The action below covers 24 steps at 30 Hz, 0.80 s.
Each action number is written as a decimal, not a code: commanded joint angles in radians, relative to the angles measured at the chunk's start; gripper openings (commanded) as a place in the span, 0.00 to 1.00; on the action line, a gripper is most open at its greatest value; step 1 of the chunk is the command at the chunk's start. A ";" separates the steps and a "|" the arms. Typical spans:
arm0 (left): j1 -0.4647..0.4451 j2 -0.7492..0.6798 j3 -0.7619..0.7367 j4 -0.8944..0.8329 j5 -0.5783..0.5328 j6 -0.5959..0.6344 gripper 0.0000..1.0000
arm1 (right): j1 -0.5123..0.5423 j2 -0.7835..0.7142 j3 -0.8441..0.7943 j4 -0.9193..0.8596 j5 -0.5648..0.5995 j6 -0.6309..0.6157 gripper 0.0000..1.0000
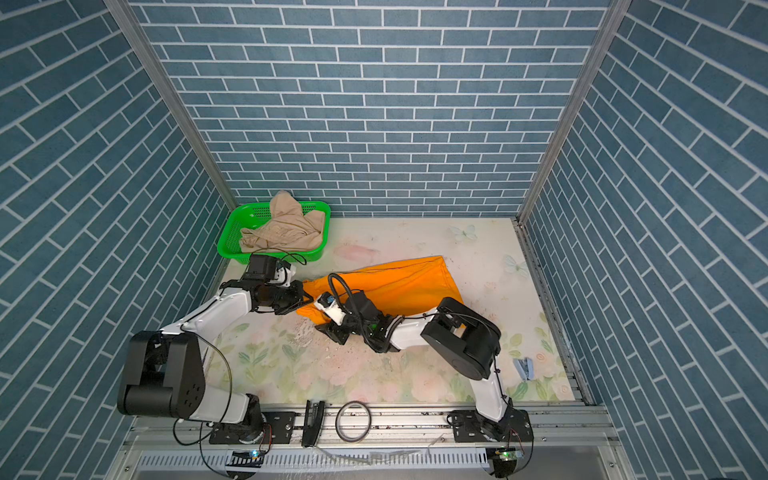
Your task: Fold and stack the shorts
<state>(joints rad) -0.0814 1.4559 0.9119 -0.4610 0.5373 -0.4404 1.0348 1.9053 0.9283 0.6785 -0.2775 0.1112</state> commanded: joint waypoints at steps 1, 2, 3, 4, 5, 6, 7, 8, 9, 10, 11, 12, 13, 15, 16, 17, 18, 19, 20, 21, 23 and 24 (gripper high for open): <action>-0.006 -0.033 0.093 -0.202 -0.037 0.102 0.00 | -0.094 -0.144 -0.114 0.105 -0.035 0.179 0.49; -0.006 -0.034 0.121 -0.240 -0.044 0.122 0.00 | -0.126 -0.196 -0.134 0.054 -0.042 0.195 0.47; -0.006 -0.034 0.148 -0.274 -0.051 0.138 0.00 | -0.150 -0.233 -0.137 -0.016 -0.053 0.197 0.44; -0.006 -0.031 0.182 -0.315 -0.060 0.158 0.00 | -0.179 -0.272 -0.131 -0.117 -0.066 0.185 0.40; -0.006 -0.025 0.217 -0.357 -0.071 0.178 0.00 | -0.200 -0.305 -0.124 -0.220 -0.066 0.157 0.34; -0.006 -0.022 0.246 -0.389 -0.079 0.194 0.00 | -0.211 -0.330 -0.124 -0.289 -0.052 0.131 0.30; -0.006 -0.019 0.278 -0.424 -0.088 0.210 0.00 | -0.220 -0.357 -0.128 -0.352 -0.028 0.105 0.24; -0.006 -0.014 0.311 -0.455 -0.097 0.226 0.00 | -0.230 -0.379 -0.133 -0.397 -0.013 0.085 0.18; -0.006 -0.011 0.338 -0.479 -0.104 0.238 0.00 | -0.240 -0.390 -0.135 -0.428 -0.012 0.074 0.14; -0.006 -0.006 0.367 -0.501 -0.110 0.251 0.00 | -0.250 -0.395 -0.132 -0.457 -0.022 0.063 0.10; -0.006 0.003 0.396 -0.519 -0.114 0.264 0.00 | -0.254 -0.388 -0.125 -0.482 -0.031 0.050 0.06; -0.005 0.010 0.418 -0.533 -0.114 0.273 0.00 | -0.254 -0.376 -0.118 -0.495 -0.043 0.039 0.03; -0.006 0.021 0.445 -0.550 -0.114 0.284 0.00 | -0.253 -0.348 -0.104 -0.510 -0.062 0.030 0.00; -0.006 0.043 0.489 -0.572 -0.114 0.300 0.00 | -0.252 -0.278 -0.073 -0.527 -0.134 0.024 0.00; -0.006 0.051 0.512 -0.582 -0.116 0.306 0.00 | -0.248 -0.239 -0.061 -0.526 -0.172 0.027 0.00; -0.006 0.062 0.532 -0.589 -0.117 0.310 0.00 | -0.237 -0.205 -0.053 -0.517 -0.201 0.031 0.00; -0.006 0.071 0.548 -0.594 -0.117 0.313 0.00 | -0.225 -0.178 -0.048 -0.513 -0.214 0.033 0.00; -0.008 0.079 0.563 -0.597 -0.114 0.314 0.00 | -0.205 -0.147 -0.037 -0.514 -0.219 0.031 0.00; -0.011 0.087 0.577 -0.599 -0.112 0.315 0.00 | -0.177 -0.117 -0.025 -0.514 -0.223 0.029 0.00; -0.016 0.093 0.587 -0.601 -0.112 0.316 0.00 | -0.156 -0.091 -0.009 -0.513 -0.227 0.028 0.00; -0.032 0.105 0.604 -0.603 -0.120 0.315 0.00 | -0.119 -0.025 0.031 -0.512 -0.242 0.042 0.00; -0.037 0.110 0.609 -0.604 -0.121 0.313 0.00 | -0.112 0.000 0.044 -0.510 -0.252 0.057 0.00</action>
<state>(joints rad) -0.0978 1.5570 1.4837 -1.0225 0.4252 -0.1513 0.8902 1.8610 0.9226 0.1852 -0.4641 0.1761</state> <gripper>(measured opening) 0.086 0.049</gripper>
